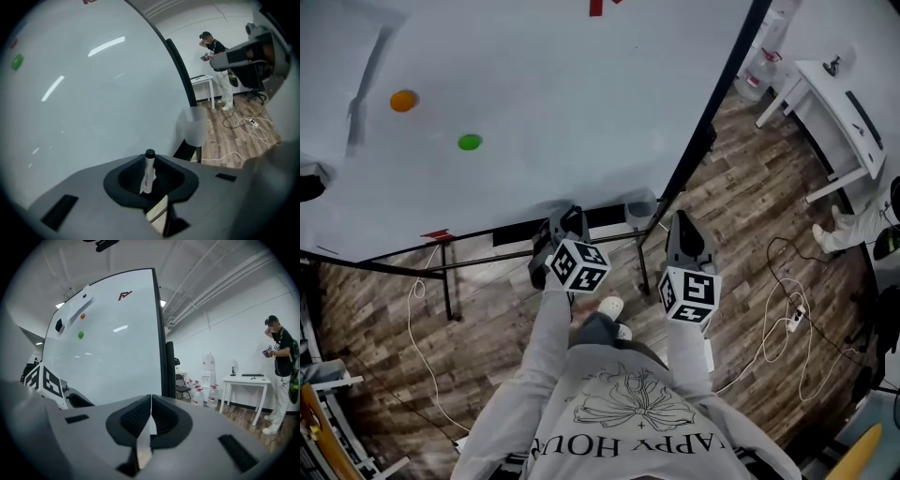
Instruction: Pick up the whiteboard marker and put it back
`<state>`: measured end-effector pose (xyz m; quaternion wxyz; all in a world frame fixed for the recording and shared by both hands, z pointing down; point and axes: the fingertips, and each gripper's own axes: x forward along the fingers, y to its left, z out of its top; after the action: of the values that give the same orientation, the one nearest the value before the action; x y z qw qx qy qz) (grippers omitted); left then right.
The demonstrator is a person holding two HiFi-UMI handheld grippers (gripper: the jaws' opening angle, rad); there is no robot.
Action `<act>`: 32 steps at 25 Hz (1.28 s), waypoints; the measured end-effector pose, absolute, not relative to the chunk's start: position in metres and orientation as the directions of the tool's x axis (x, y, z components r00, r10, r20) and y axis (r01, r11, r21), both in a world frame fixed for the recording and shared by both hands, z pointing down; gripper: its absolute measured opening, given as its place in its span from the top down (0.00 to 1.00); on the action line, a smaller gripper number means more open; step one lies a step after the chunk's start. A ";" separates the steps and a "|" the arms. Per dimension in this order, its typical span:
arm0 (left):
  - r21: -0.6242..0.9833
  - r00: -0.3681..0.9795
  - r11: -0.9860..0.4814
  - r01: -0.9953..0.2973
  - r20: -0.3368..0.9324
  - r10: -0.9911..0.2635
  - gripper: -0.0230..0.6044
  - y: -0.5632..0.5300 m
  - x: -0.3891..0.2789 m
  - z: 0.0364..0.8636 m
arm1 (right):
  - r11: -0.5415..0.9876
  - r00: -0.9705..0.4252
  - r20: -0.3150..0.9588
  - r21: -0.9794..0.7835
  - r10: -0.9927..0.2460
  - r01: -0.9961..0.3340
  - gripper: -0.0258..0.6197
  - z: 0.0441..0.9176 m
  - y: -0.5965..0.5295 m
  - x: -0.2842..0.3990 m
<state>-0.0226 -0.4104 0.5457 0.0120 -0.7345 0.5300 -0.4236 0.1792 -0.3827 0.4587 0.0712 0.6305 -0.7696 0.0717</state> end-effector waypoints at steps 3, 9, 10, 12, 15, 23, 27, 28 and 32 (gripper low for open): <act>-0.441 0.100 -0.450 -0.776 0.620 -0.779 0.86 -0.414 -0.013 0.557 | 0.173 -0.173 0.214 -0.020 -0.961 -0.985 0.95 0.463 -0.383 0.187; -0.395 0.154 -0.508 -0.765 0.654 -0.741 0.82 -0.421 0.007 0.578 | 0.145 -0.145 0.230 -0.017 -0.962 -0.989 0.95 0.469 -0.382 0.198; -0.380 0.163 -0.515 -0.768 0.661 -0.732 0.81 -0.421 0.009 0.583 | 0.141 -0.141 0.232 -0.016 -0.963 -0.990 0.95 0.470 -0.382 0.199; -0.350 0.180 -0.527 -0.774 0.677 -0.714 0.80 -0.420 0.014 0.593 | 0.135 -0.135 0.236 -0.015 -0.962 -0.991 0.95 0.471 -0.381 0.202; -0.289 0.214 -0.542 -0.789 0.698 -0.684 0.78 -0.418 0.021 0.605 | 0.125 -0.125 0.243 -0.015 -0.962 -0.992 0.95 0.474 -0.381 0.206; -0.268 0.229 -0.542 -0.797 0.696 -0.681 0.75 -0.418 0.024 0.609 | 0.121 -0.124 0.247 -0.025 -0.961 -0.992 0.95 0.476 -0.379 0.207; -0.244 0.250 -0.523 -0.817 0.666 -0.702 0.75 -0.415 0.024 0.594 | 0.132 -0.133 0.240 -0.019 -0.962 -0.991 0.95 0.472 -0.377 0.204; -0.230 0.262 -0.517 -0.824 0.655 -0.709 0.75 -0.414 0.024 0.588 | 0.136 -0.137 0.237 -0.018 -0.962 -0.990 0.95 0.471 -0.377 0.203; -0.162 0.321 -0.492 -0.855 0.580 -0.749 0.77 -0.410 0.027 0.554 | 0.155 -0.156 0.214 -0.021 -0.964 -0.988 0.95 0.462 -0.377 0.196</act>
<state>0.0266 -0.4098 0.5540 -0.0871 -0.8081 0.4963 -0.3051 0.1961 -0.3772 0.4620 0.0753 0.6453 -0.7562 0.0779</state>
